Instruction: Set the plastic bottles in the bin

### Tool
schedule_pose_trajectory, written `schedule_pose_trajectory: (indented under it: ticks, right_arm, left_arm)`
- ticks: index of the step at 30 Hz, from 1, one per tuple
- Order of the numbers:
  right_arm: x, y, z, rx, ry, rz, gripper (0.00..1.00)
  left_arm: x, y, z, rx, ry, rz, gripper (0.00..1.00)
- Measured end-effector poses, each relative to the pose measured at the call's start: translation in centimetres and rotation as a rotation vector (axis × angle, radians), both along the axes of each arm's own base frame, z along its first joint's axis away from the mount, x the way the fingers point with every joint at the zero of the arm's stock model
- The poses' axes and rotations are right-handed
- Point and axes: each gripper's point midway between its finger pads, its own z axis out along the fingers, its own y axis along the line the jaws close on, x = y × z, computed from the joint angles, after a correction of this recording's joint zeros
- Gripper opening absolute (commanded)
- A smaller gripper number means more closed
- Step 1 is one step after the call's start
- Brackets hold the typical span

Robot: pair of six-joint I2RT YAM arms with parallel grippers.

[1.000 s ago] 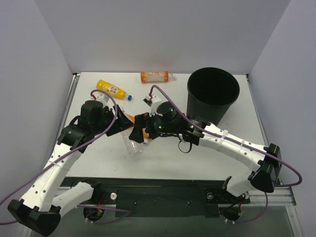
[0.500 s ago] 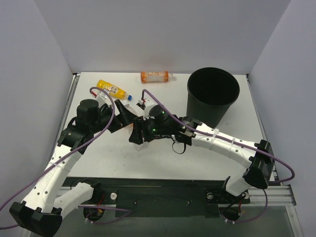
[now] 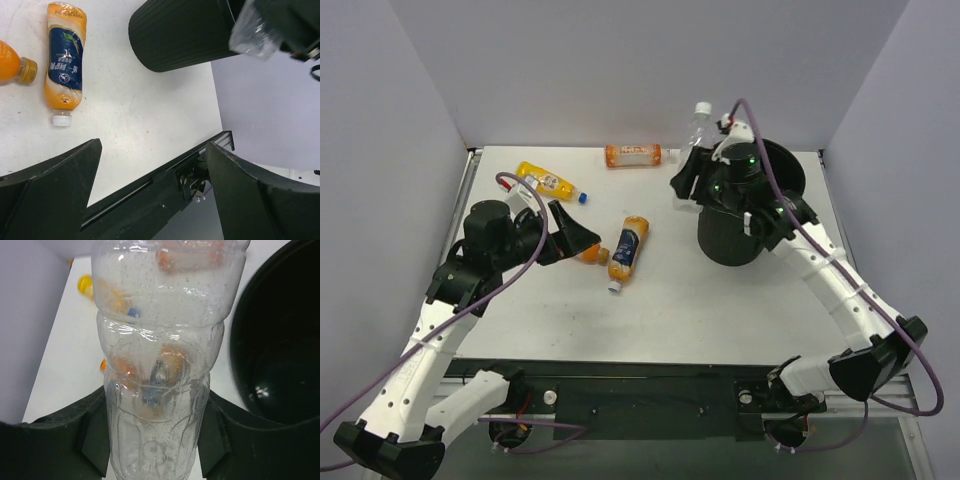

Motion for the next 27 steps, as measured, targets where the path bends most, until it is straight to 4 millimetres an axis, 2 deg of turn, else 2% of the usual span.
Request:
schedule_pose_trajectory:
  ticks: [3,6,10,12,17,18,21,23,27]
  right_arm:
    - [1.1,-4.5,4.1,-0.028,-0.133,-0.16,0.3]
    - [1.3,-8.6,7.3,-0.074,-0.247,-0.307,0.3]
    - [2.2,-12.8,8.7,-0.144,-0.312,-0.463,0.31]
    - [3.0,-14.4,8.4,-0.183,-0.317,-0.523,0.32]
    - [5.4,-17.6,5.8,-0.301,-0.275,-0.635,0.35]
    - [5.7,-17.8,5.3,-0.312,-0.265,-0.642,0.38]
    - [6.4,-18.4,3.4,-0.341,-0.229,-0.652,0.55]
    - [6.5,-18.5,2.6,-0.348,-0.213,-0.652,0.57]
    - [6.9,-18.1,2.2,-0.34,-0.205,-0.643,0.57]
  left_arm:
    - [-0.3,0.1,0.1,-0.007,-0.016,0.0,0.97]
    - [-0.4,0.2,-1.1,0.003,0.01,0.001,0.97]
    - [-0.4,0.3,-2.5,0.017,0.044,0.005,0.97]
    - [-0.3,0.3,-2.6,0.018,0.044,0.008,0.97]
    - [-0.1,0.5,-2.6,0.025,0.042,0.023,0.97]
    - [-0.1,0.6,-2.6,0.026,0.042,0.027,0.97]
    - [0.0,0.8,-2.9,0.033,0.045,0.039,0.97]
    - [0.1,0.9,-3.3,0.037,0.054,0.046,0.97]
    - [0.1,1.0,-4.1,0.048,0.071,0.056,0.97]
